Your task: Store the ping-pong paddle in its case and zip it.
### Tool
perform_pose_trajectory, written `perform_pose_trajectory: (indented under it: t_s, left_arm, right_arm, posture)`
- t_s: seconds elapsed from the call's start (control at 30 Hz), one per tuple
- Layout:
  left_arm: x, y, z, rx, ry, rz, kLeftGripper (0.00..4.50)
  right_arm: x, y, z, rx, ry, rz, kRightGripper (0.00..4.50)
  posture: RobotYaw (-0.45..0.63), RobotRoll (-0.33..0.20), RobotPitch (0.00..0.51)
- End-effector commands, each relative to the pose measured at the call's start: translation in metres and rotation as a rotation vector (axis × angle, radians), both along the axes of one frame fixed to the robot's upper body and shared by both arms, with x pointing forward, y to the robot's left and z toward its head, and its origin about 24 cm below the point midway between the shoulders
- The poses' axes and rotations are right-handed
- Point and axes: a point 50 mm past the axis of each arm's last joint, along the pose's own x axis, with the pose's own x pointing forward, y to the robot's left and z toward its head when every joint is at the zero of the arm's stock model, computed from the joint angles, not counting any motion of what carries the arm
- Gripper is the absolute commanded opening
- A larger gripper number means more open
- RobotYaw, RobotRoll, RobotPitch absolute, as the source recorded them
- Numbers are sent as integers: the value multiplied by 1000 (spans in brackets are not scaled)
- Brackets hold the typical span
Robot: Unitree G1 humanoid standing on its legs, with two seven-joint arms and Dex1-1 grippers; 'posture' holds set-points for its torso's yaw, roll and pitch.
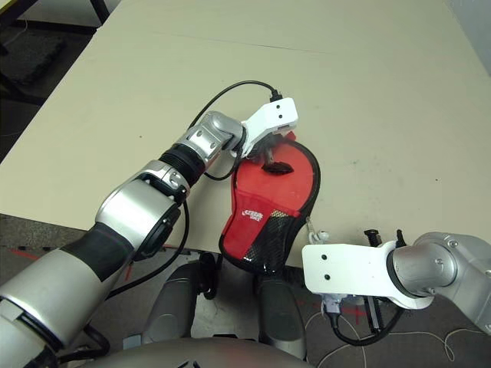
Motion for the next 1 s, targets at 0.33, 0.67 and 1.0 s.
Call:
perform_pose_trajectory:
  t_s: [0.33,0.67,1.0]
  left_arm:
    - [-2,24,23,102,80,-215,4500]
    - [-17,22,24,109,64,-377,4500]
    - [-16,19,-23,279,33,-209,4500]
  right_arm:
    - [12,-7,-6,32,63,-90,195]
    - [31,-4,6,40,24,-99,195]
    - [48,3,21,67,-45,-103,194]
  posture:
    - [-167,0,264]
    - [-156,0,265]
    - [-163,0,280]
